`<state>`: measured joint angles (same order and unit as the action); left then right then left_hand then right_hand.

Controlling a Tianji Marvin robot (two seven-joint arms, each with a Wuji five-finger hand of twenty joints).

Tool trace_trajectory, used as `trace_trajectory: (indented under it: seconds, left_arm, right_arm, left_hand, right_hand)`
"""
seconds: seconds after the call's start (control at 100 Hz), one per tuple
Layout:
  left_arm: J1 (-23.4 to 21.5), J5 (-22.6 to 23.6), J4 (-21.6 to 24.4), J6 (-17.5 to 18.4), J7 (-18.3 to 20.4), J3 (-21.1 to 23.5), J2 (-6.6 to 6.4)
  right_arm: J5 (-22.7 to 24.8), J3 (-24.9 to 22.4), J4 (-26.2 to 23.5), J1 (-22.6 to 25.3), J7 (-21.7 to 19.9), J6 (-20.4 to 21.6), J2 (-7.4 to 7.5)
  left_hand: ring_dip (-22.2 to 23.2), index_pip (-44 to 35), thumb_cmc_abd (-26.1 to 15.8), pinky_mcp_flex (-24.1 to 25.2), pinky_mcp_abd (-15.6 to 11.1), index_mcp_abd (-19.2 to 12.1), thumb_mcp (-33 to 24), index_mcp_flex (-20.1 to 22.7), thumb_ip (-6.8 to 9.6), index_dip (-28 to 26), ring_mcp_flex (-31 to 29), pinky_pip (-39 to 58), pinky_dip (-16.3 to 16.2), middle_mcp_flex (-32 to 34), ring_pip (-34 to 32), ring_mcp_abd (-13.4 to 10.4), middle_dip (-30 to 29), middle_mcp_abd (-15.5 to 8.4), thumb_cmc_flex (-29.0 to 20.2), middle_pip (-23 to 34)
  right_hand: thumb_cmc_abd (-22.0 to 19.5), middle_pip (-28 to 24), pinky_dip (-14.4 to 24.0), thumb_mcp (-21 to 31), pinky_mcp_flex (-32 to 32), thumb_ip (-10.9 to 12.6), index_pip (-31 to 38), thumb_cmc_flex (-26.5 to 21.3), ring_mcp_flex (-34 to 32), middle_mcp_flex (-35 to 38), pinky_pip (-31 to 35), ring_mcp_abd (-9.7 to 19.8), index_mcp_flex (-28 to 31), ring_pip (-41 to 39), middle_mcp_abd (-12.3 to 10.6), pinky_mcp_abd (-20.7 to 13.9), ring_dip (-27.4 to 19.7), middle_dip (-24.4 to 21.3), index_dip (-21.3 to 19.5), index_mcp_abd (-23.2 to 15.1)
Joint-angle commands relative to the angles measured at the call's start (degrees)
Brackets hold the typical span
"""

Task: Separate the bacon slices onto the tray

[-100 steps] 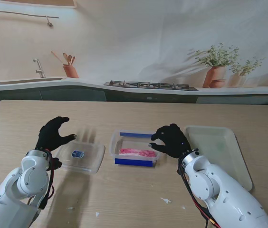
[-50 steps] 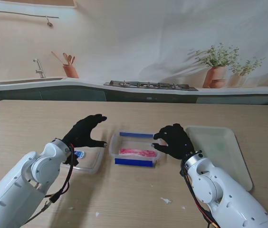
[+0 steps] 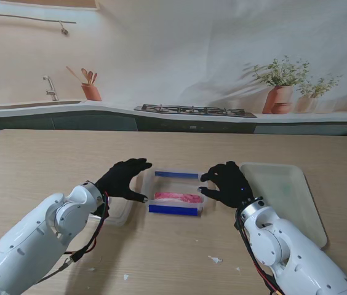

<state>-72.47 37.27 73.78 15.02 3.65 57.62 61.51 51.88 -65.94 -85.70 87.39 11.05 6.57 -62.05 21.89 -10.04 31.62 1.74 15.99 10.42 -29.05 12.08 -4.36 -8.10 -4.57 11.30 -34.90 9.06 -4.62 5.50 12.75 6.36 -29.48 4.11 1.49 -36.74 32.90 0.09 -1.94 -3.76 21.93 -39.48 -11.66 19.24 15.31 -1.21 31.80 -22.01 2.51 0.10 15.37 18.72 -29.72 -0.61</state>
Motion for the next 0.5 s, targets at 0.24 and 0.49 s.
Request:
trace_trajectory:
  seconds: [0.24,0.49]
  left_arm:
    - [1.4,-3.7,-3.8,-2.9,0.2,-2.9,1.27]
    - [1.9,-6.9,-4.7,-4.5,0.4,-3.6,1.92]
  right_arm:
    - [0.1,0.0,-0.5,0.5,-0.7,-0.2,-0.25]
    - [0.1,-0.1,-0.7,0.6,-0.6,0.0,-0.27]
  left_hand:
    - [0.3,0.3,-0.3,2.9,-1.1,0.1,2.6,-1.9,-0.96,0.1,2.6,6.3,4.9,-1.8,1.7,-1.8,1.7,-2.4,0.4,-1.6]
    - [0.4,-0.1,-1.1,2.9,-0.9,0.4,2.1,-1.3,-0.67,-0.1,2.3,6.8,5.5,-1.2,1.3,-1.7,1.6,-2.3,-0.4,-1.0]
  right_hand:
    - [-1.1,0.3,0.5,-0.6,-0.4,1.8,-0.4,-0.3,1.7,-1.8,0.4,0.3,-1.0,-0.2,0.5,0.1,0.2,-0.2,-0.1,-0.4]
    - [-1.1,0.2,0.5,-0.5,-0.4,1.8,-0.4,-0.4,1.7,-1.8,0.4,0.3,-0.9,-0.2,0.5,0.1,0.2,-0.2,-0.1,-0.5]
